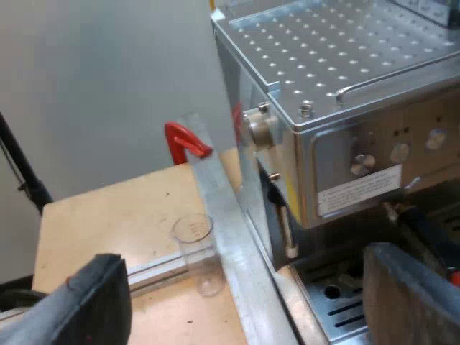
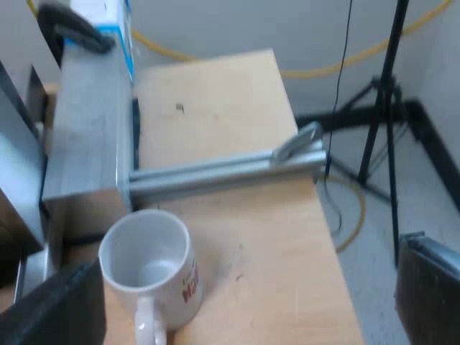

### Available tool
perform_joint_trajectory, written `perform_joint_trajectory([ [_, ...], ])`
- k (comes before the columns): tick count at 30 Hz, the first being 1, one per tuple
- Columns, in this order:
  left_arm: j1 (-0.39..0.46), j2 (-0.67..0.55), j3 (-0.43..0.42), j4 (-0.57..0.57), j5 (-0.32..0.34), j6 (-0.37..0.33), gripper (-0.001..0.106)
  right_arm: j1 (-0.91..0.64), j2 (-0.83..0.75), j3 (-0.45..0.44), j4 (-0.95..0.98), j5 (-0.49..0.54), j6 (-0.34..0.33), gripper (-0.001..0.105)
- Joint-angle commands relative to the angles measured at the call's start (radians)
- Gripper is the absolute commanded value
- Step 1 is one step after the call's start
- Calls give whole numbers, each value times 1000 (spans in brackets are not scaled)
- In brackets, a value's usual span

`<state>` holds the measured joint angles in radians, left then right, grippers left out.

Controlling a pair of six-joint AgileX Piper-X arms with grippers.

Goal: Put the handle in the coffee machine

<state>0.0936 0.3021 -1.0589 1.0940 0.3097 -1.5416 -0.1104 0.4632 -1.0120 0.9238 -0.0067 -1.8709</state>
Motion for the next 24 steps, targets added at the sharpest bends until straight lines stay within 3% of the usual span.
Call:
perform_joint_trajectory([
  [1, 12, -60, 28, 2, 84, 6, 69, -6, -57, -9, 1, -5, -20, 82],
  [4, 12, -121, 65, 2, 129, 6, 69, -6, -121, -9, 1, -5, -20, 82],
  [11, 12, -224, 145, 2, 129, 6, 69, -6, -245, 10, 1, -5, -30, 82],
  [17, 12, -276, 182, 19, 129, 6, 69, -6, -376, 92, 33, -5, -40, 82],
  [24, 9, -276, 182, 115, 129, 36, 69, -6, -523, 184, 68, -5, -33, 82],
])
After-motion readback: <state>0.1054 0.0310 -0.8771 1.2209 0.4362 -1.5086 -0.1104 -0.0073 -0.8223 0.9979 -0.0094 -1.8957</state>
